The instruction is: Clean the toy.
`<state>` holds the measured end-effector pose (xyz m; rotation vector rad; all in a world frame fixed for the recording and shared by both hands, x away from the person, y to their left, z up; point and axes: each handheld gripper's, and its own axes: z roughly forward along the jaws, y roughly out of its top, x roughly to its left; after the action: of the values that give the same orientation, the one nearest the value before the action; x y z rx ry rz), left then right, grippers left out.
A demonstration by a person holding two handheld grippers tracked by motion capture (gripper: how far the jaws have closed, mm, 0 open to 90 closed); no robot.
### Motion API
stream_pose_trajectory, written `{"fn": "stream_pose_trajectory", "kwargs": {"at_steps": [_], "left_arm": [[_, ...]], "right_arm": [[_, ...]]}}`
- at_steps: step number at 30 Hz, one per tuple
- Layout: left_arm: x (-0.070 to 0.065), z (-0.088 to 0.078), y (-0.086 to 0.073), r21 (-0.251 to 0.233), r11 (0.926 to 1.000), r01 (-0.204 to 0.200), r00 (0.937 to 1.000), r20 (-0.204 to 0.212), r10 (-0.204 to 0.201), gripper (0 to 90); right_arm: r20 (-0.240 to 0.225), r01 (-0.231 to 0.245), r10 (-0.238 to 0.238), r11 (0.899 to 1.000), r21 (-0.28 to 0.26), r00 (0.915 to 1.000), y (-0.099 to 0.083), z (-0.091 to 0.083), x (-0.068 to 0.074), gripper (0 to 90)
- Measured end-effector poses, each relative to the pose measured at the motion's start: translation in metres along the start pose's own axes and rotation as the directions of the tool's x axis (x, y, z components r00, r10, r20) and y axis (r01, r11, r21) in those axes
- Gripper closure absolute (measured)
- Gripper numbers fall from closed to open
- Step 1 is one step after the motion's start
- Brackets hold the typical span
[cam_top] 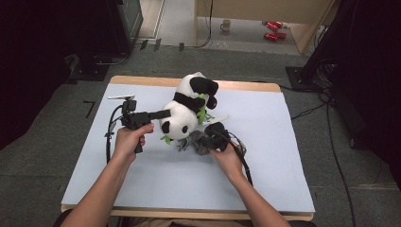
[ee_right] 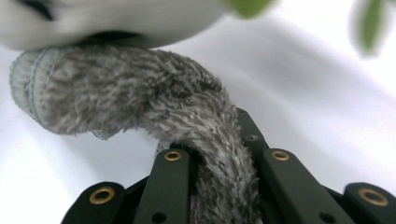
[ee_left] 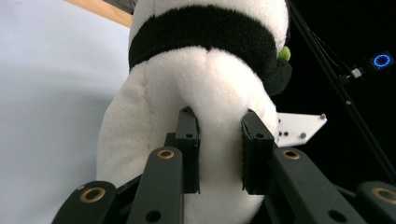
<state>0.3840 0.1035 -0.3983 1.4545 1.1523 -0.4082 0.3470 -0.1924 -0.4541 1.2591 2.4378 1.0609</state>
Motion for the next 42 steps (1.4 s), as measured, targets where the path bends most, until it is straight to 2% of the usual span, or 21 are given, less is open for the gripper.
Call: {"fn": "stream_pose_trajectory", "kwargs": {"at_steps": [5, 10, 16, 20, 25, 27, 30, 33, 36, 38, 40, 41, 42], "left_arm": [[0.003, -0.005, 0.002, 0.001, 1.0, -0.007, 1.0, -0.006, 0.007, 73.7], [0.005, -0.01, 0.005, -0.003, 0.9999, -0.017, 0.9999, 0.003, 0.017, 73.7], [0.006, -0.015, 0.008, 0.012, 0.9988, -0.047, 0.9987, -0.017, 0.047, 73.7], [0.006, -0.016, 0.009, 0.031, 0.9966, -0.077, 0.9964, -0.034, 0.078, 73.7], [0.008, -0.011, 0.008, 0.095, 0.9909, -0.096, 0.9941, -0.041, 0.1, 73.6], [0.007, -0.008, 0.007, 0.113, 0.9879, -0.106, 0.993, -0.038, 0.111, 73.7], [0.005, -0.006, 0.007, 0.147, 0.9792, -0.139, 0.9881, -0.044, 0.147, 73.6], [0.008, -0.004, 0.006, 0.175, 0.9746, -0.139, 0.9883, -0.038, 0.148, 73.5], [0.009, -0.004, 0.006, 0.18, 0.9732, -0.143, 0.9872, -0.044, 0.153, 73.5], [0.009, -0.004, 0.006, 0.2, 0.9659, -0.164, 0.9809, -0.07, 0.181, 73.5], [0.009, -0.001, 0.004, 0.24, 0.9536, -0.182, 0.9738, -0.09, 0.209, 73.4], [0.009, 0.001, 0.003, 0.261, 0.9471, -0.187, 0.9729, -0.085, 0.215, 73.4], [0.009, 0.003, 0.002, 0.268, 0.9427, -0.198, 0.9729, -0.062, 0.223, 73.4]], "right_arm": [[0.001, -0.039, 0.039, 0.999, -0.008, 0.9992, 0.002, -0.009, -0.012, 78.6], [-0.006, -0.041, 0.041, 0.999, -0.021, 0.9991, 0.005, -0.018, -0.019, 78.3], [-0.015, -0.051, 0.05, 0.995, -0.082, 0.9986, 0.011, -0.039, -0.028, 78.2], [-0.016, -0.053, 0.051, 0.988, -0.143, 0.9986, 0.016, -0.056, -0.031, 78.1], [-0.025, -0.066, 0.062, 0.973, -0.222, 0.9977, 0.023, -0.079, -0.033, 78.0], [-0.017, -0.06, 0.058, 0.968, -0.244, 0.9982, 0.026, -0.087, -0.032, 78.0], [-0.013, -0.054, 0.052, 0.961, -0.272, 0.9985, 0.03, -0.097, -0.03, 78.0], [-0.015, -0.049, 0.047, 0.958, -0.282, 0.9988, 0.034, -0.106, -0.027, 78.0], [-0.018, -0.033, 0.029, 0.954, -0.299, 0.9994, 0.038, -0.112, -0.022, 78.1], [-0.029, -0.028, 0.02, 0.945, -0.327, 0.9994, 0.04, -0.119, -0.02, 78.0], [-0.047, -0.037, 0.022, 0.934, -0.355, 0.9987, 0.043, -0.128, -0.018, 78.0], [-0.048, -0.035, 0.019, 0.931, -0.364, 0.9987, 0.045, -0.131, -0.016, 78.0], [-0.049, -0.031, 0.014, 0.929, -0.368, 0.9987, 0.046, -0.134, -0.015, 78.0]]}}
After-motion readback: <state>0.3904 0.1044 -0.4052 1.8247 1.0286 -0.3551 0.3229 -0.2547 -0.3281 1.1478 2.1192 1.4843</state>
